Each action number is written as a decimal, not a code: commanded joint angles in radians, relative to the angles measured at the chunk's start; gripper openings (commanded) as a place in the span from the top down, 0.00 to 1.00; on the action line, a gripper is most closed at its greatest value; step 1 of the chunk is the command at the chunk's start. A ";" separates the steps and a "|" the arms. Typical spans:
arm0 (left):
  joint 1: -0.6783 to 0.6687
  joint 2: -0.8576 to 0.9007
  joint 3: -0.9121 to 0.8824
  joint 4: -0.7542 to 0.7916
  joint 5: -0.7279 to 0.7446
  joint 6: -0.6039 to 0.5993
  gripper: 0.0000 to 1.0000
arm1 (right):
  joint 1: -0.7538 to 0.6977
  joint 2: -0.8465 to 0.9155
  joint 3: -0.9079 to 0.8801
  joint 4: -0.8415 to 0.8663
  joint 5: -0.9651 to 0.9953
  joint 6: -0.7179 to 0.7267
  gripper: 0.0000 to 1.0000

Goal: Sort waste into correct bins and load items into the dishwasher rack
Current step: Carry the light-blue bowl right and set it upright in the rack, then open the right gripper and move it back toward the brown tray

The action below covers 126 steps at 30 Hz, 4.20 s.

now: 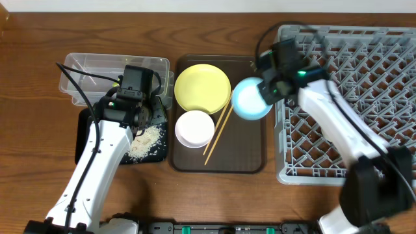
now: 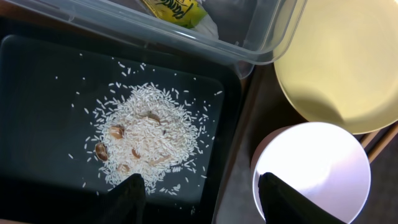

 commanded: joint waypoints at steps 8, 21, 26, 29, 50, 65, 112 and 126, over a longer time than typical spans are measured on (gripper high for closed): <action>0.004 -0.004 0.006 -0.005 -0.019 -0.009 0.38 | -0.056 -0.140 0.009 0.233 0.440 0.007 0.99; 0.004 -0.004 0.006 -0.005 -0.019 -0.009 0.39 | -0.145 0.022 0.009 0.679 0.740 -0.229 0.99; 0.004 -0.004 0.006 -0.005 -0.019 -0.009 0.38 | -0.157 0.117 0.009 0.717 0.736 -0.241 0.99; 0.004 -0.004 0.006 -0.005 -0.019 -0.009 0.38 | -0.150 0.156 0.009 0.709 0.736 -0.232 0.99; 0.004 -0.003 0.006 -0.005 -0.019 -0.009 0.38 | -0.106 0.173 0.009 0.616 0.832 -0.040 0.99; 0.004 0.000 0.006 -0.005 -0.019 -0.009 0.38 | -0.124 0.179 0.008 0.760 0.864 -0.233 0.99; 0.004 0.000 0.005 -0.037 -0.020 -0.008 0.31 | -0.031 -0.066 0.008 0.100 0.276 0.179 0.46; 0.186 -0.013 0.005 -0.116 -0.019 -0.009 0.32 | 0.137 -0.058 0.008 0.071 -0.319 0.180 0.48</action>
